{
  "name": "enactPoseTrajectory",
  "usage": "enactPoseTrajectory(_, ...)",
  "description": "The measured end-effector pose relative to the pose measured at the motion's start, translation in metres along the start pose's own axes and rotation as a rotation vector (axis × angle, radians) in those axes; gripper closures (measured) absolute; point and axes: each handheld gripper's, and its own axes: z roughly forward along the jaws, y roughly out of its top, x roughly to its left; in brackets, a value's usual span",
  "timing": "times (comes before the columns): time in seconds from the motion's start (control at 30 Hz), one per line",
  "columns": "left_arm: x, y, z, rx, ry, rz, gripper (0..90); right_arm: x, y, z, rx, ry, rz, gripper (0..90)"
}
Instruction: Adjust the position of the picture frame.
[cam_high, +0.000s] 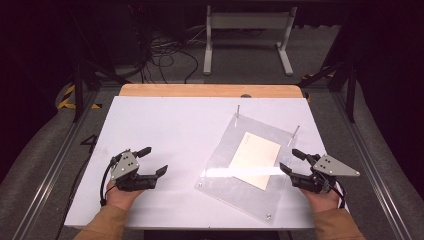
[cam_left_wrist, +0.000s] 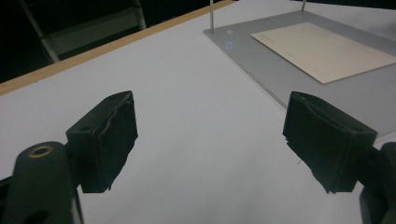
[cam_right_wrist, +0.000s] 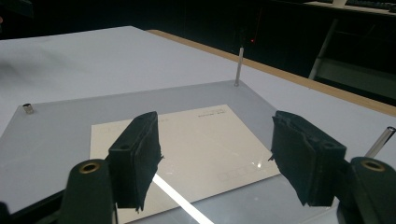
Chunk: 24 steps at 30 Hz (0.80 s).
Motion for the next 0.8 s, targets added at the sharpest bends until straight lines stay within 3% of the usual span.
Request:
enactPoseTrajectory(0.17,0.0001,0.0025,0.0017,-0.015,-0.017,-0.025,15.9,0.0022,0.0009,-0.0004,0.007,-0.002,-0.018,32.5)
enactPoseTrajectory(0.67,0.0019,0.0015,0.0018,-0.023,-0.028,-0.044,14.0,0.0019,0.001,-0.003,-0.001,-0.008,-0.021,31.7)
enactPoseTrajectory(0.8,0.0015,0.0013,0.002,-0.023,-0.03,-0.048,13.9,0.0012,0.0055,-0.0047,0.017,-0.021,-0.028,35.9)
